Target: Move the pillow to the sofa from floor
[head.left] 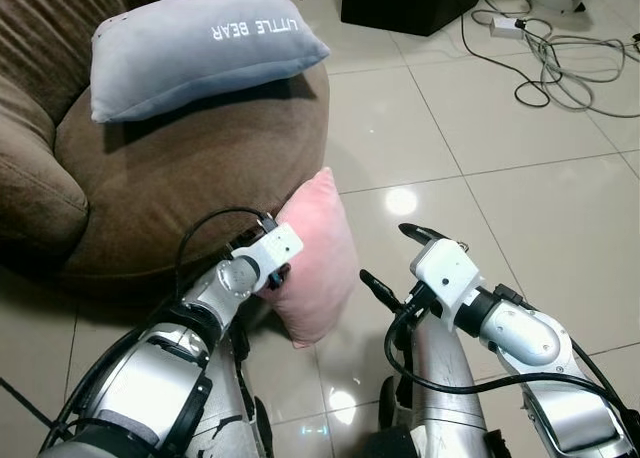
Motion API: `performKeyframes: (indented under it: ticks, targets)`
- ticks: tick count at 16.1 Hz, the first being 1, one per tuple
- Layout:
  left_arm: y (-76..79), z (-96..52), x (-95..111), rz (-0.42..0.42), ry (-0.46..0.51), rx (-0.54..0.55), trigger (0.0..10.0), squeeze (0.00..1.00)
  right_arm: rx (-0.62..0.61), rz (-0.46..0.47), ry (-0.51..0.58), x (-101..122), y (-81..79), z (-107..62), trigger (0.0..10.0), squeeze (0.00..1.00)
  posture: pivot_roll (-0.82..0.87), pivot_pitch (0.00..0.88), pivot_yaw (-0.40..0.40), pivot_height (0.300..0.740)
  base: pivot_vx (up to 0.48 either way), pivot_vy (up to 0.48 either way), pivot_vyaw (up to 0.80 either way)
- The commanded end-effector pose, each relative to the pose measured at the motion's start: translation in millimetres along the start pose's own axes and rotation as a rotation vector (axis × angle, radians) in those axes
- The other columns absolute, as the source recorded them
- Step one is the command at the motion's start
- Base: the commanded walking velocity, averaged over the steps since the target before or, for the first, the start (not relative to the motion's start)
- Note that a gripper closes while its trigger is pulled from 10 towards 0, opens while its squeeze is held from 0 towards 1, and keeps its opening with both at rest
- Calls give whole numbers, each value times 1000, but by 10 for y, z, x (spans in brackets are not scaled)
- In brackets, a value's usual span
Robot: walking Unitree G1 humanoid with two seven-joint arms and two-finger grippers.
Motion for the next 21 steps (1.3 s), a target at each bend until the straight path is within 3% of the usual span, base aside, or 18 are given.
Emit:
performKeyframes:
  ticks: [1, 6, 8, 10, 15, 18, 19, 21]
  targets:
    - [94, -5, -84, 4, -38, -20, 10000, 0, 4, -8, 3, 35, -30, -25, 10000, 27, 37, 220, 34, 500, 0, 0, 0]
    - [118, 10, -36, -70, -30, -3, 10000, 0, 3, -3, 11, 98, -53, -60, 10000, 27, 11, 233, 36, 500, 0, 0, 0]
    - [105, 10, -21, -47, -20, 18, 10000, 0, 2, -1, 14, 127, -77, -80, 10000, 27, 1, 243, 39, 500, 0, 0, 0]
    - [148, 13, 3, -64, 3, 9, 10000, 0, 0, 7, 14, 135, -113, -105, 10000, 27, -8, 251, 47, 500, 0, 0, 0]
    - [278, 3, -58, -2, -12, -25, 10000, 0, -8, 32, 7, 136, -212, -147, 10000, 27, -28, 266, 71, 500, 0, 0, 0]
    - [288, 4, -51, -27, -7, -38, 10000, 0, -10, 40, 3, 137, -241, -154, 10000, 24, -33, 266, 78, 500, 0, 0, 0]
    - [270, 7, -23, -21, 10, -22, 0, 0, -12, 44, 3, 142, -267, -161, 10000, 27, -37, 264, 82, 500, 0, 0, 0]
    - [207, 11, 10, -34, 21, 17, 0, 0, -11, 48, 2, 143, -285, -167, 10000, 27, -40, 260, 82, 500, 0, 0, 0]
Point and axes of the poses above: a point about 5 cm out from each wrist's last joint towards the gripper, its own z axis pointing out of the wrist towards the gripper, its own x axis along the axis of the wrist's last joint, y = z × x, the point moved 1 cm from there along z, pointing out of the wrist towards the gripper, and after that the axes turned 10 degrees about z, right-handed, at the moved point
